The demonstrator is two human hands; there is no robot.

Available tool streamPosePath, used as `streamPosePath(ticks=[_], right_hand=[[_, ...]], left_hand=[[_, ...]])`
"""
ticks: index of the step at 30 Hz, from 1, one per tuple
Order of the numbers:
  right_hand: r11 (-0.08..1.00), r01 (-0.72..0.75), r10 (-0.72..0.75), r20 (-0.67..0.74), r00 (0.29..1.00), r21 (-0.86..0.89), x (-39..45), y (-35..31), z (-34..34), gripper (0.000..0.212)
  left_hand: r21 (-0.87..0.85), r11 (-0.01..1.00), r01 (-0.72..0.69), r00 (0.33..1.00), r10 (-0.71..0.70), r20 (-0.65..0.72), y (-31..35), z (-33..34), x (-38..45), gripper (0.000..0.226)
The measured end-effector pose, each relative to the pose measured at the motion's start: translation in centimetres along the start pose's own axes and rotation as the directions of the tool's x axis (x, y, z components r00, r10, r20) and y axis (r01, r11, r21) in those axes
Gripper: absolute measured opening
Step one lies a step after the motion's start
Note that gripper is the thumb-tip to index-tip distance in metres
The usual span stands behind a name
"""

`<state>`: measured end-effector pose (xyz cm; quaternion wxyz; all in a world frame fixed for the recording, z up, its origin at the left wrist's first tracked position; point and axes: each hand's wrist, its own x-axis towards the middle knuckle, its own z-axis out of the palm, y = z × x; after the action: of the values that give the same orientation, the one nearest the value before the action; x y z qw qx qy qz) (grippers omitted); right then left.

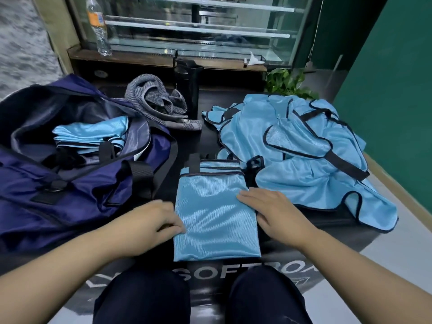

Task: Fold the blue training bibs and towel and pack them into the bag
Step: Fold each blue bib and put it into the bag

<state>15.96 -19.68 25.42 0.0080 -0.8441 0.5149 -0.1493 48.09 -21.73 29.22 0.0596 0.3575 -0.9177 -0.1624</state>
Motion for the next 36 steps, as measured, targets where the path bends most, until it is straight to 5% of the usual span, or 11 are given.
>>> streamPosePath(ticks=[2, 8, 13, 18, 24, 31, 36], right_hand=[[0.998, 0.069, -0.069, -0.004, 0.998, 0.007, -1.7, -0.4, -0.2, 0.052], [0.979, 0.205, -0.205, 0.046, 0.978, 0.005, -3.3, -0.5, 1.5, 0.054], [0.995, 0.046, -0.03, -0.186, 0.982, 0.085, -2.7, -1.5, 3.0, 0.058], [0.889, -0.173, 0.316, -0.293, 0.903, 0.425, -1.4, -3.4, 2.3, 0.027], [0.645, -0.411, 0.551, -0.02, 0.834, 0.644, 0.6, -5.2, 0.6, 0.026], [0.671, -0.539, 0.597, 0.06, 0.8, 0.509, 2.4, -5.8, -0.1, 0.041], [0.686, -0.649, 0.639, 0.154, 0.754, 0.328, 4.6, -4.8, -0.4, 0.046]], left_hand=[[0.186, 0.974, -0.126, 0.981, 0.151, -0.124, -0.7, 0.7, -0.5, 0.02], [0.017, 0.988, -0.152, 0.983, 0.153, -0.098, -1.8, 4.2, -1.3, 0.077], [-0.167, 0.986, 0.012, 0.941, -0.067, -0.332, -0.7, 4.9, 0.4, 0.039], [-0.546, 0.834, 0.081, 0.892, -0.305, -0.334, 0.8, 4.0, 1.4, 0.026], [-0.668, 0.711, 0.222, 0.785, -0.536, -0.31, 1.6, 4.0, 1.9, 0.033], [-0.563, 0.697, 0.444, 0.709, -0.657, -0.255, 2.4, 3.3, 2.7, 0.031], [-0.441, 0.595, 0.672, 0.548, -0.8, -0.245, 3.3, 3.0, 4.4, 0.025]])
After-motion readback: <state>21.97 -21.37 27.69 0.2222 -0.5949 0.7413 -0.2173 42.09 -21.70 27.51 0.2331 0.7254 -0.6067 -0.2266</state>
